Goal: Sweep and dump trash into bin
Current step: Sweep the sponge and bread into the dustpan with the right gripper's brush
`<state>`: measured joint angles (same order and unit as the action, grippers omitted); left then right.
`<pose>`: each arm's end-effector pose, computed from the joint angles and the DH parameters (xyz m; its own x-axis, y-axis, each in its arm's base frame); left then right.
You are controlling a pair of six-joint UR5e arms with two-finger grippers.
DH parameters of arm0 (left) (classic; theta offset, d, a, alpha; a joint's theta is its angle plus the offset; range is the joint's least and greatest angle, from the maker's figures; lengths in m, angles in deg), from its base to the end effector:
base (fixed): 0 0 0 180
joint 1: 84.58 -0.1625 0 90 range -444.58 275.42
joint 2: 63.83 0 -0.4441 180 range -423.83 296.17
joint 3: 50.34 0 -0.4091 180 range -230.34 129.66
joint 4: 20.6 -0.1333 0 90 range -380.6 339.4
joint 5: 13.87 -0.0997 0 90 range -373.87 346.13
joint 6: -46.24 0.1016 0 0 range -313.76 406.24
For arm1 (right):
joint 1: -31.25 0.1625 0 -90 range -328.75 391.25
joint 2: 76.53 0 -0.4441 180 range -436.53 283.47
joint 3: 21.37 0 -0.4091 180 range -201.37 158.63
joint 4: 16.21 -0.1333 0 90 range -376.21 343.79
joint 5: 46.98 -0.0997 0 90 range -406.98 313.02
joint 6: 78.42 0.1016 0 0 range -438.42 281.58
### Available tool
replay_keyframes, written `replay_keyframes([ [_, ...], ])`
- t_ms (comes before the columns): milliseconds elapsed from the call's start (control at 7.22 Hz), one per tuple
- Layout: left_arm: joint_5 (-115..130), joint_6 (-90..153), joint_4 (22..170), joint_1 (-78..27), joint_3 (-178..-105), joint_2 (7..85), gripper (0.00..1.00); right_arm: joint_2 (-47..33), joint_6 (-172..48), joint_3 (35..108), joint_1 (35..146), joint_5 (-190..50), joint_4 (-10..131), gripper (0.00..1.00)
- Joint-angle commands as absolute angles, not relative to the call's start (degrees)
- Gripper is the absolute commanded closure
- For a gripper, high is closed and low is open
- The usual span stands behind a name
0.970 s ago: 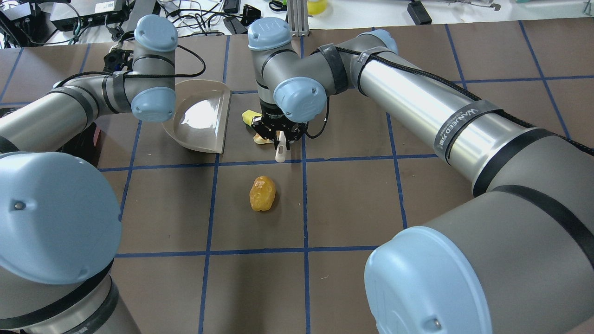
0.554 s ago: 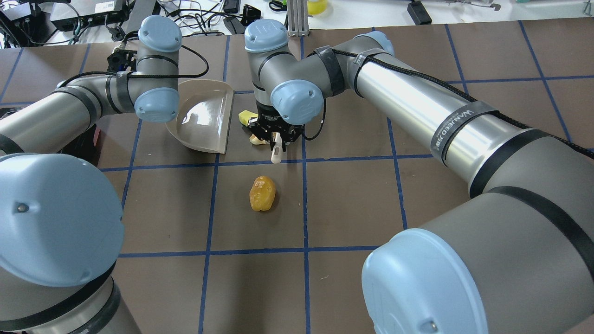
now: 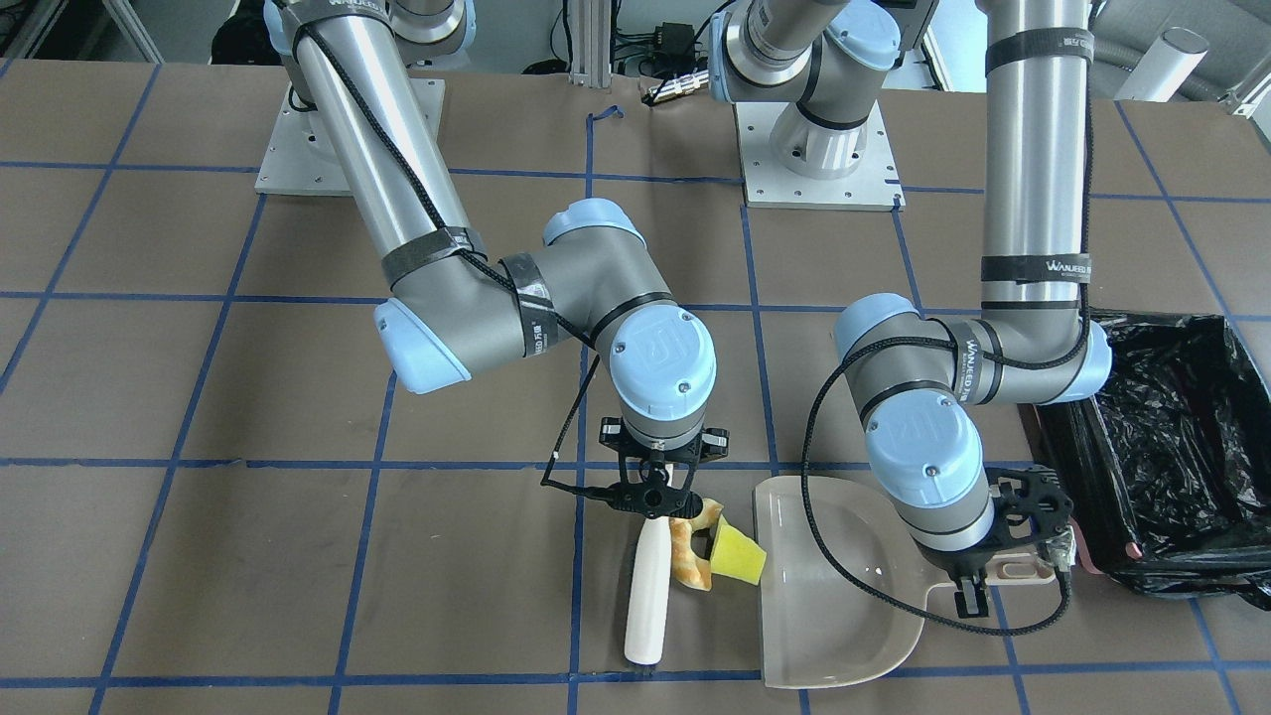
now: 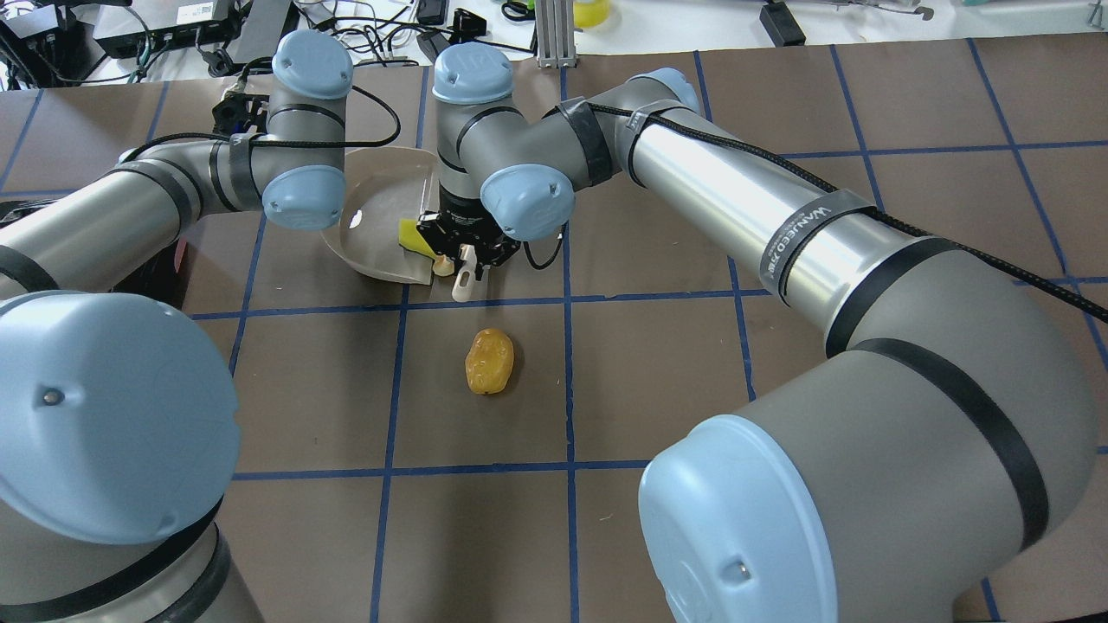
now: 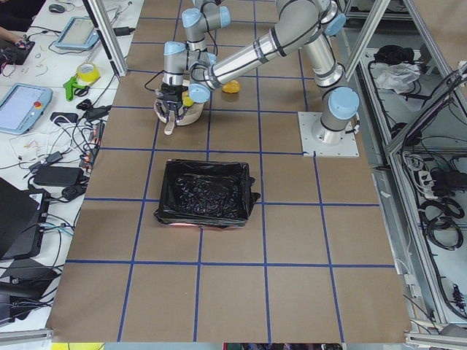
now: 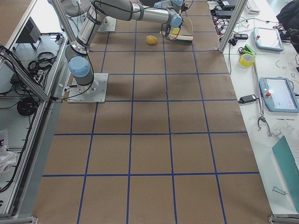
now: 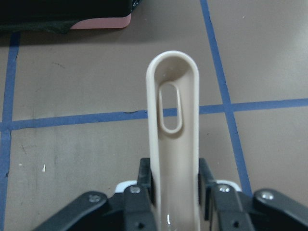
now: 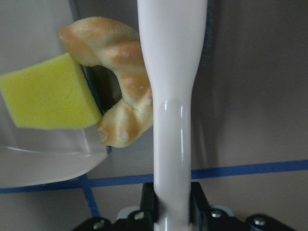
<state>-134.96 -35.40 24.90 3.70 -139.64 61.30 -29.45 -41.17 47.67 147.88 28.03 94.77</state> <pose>-0.0596 -0.7085 0.2262 -0.0948 -0.9906 0.0991 -0.8485 0.0284 -0.5284 0.4922 -0.6256 0.2349 -0.9602 0.1995 -0.1955 0.1671 0.9711 0.1702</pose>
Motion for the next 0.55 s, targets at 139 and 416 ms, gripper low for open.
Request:
replay_keyframes([
  [139, -134.89, -35.58, 25.02, 3.84, -139.64, 61.32, 1.0, -31.26, -38.18, 46.48, 147.97, 18.79, 100.22, 1.0],
  [416, -134.89, -35.49, 25.02, 3.84, -139.64, 61.32, 1.0, -31.7, -36.32, 46.04, 147.88, 17.0, 102.26, 1.0],
])
